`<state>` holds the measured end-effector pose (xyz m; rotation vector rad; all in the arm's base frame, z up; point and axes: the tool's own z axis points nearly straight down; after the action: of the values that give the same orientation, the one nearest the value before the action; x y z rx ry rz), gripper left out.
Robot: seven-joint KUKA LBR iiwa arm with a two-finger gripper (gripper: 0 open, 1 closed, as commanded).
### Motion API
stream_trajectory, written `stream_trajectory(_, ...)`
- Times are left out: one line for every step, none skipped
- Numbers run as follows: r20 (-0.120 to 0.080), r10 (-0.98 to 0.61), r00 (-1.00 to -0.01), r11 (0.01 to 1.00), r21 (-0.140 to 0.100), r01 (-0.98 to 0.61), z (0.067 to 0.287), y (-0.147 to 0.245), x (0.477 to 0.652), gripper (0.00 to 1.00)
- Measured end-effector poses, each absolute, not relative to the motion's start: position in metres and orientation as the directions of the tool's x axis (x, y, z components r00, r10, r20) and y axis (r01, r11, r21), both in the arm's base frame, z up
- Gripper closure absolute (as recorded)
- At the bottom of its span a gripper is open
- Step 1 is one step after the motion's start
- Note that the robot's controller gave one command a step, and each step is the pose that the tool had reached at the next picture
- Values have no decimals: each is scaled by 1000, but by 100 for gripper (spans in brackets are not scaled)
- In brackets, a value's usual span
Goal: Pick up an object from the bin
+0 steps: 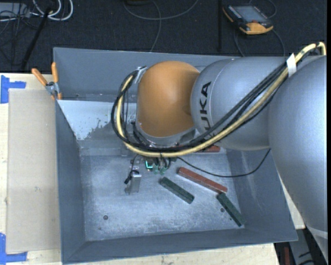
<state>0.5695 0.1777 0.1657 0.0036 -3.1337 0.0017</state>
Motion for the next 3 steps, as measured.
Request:
stream_trajectory(2,233,-973,973,-4,233,123,103,608,0)
stream_trajectory(2,534,-846,846,-2,534,77,80,620,0)
stream_trajectory(2,134,-991,991,0,134,81,116,584,0)
